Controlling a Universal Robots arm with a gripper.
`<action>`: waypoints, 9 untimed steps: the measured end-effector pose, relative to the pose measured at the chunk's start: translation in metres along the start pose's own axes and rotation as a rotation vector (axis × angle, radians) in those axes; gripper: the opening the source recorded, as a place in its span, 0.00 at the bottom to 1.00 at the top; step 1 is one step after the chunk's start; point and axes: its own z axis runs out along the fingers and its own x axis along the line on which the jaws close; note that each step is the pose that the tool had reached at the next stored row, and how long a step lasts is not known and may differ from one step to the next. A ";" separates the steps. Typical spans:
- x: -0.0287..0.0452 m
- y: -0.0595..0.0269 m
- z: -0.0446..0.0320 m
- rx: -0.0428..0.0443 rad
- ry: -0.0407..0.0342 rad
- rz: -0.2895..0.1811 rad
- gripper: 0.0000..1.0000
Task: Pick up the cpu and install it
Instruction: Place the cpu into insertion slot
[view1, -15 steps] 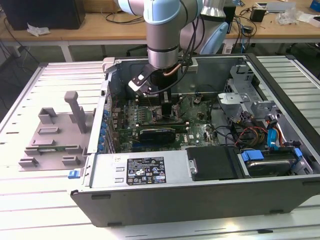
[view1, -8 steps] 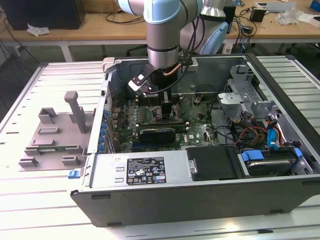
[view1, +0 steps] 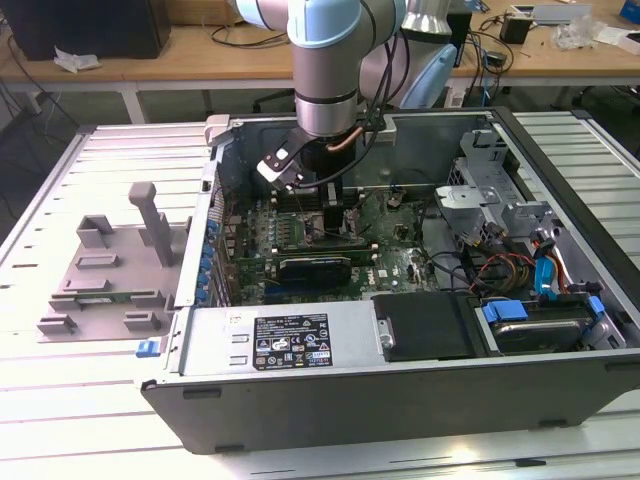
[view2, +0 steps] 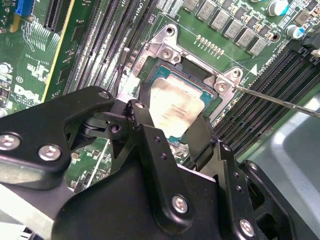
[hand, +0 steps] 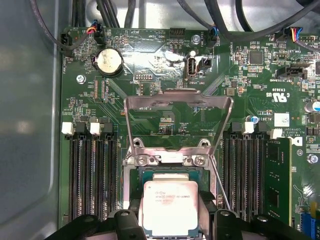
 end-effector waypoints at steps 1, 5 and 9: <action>0.0000 0.0000 0.0000 0.0000 0.0000 0.000 0.53; 0.0001 0.0002 0.0001 -0.0002 0.0003 0.000 0.54; 0.0000 0.0001 -0.0006 0.0002 -0.0003 0.000 0.60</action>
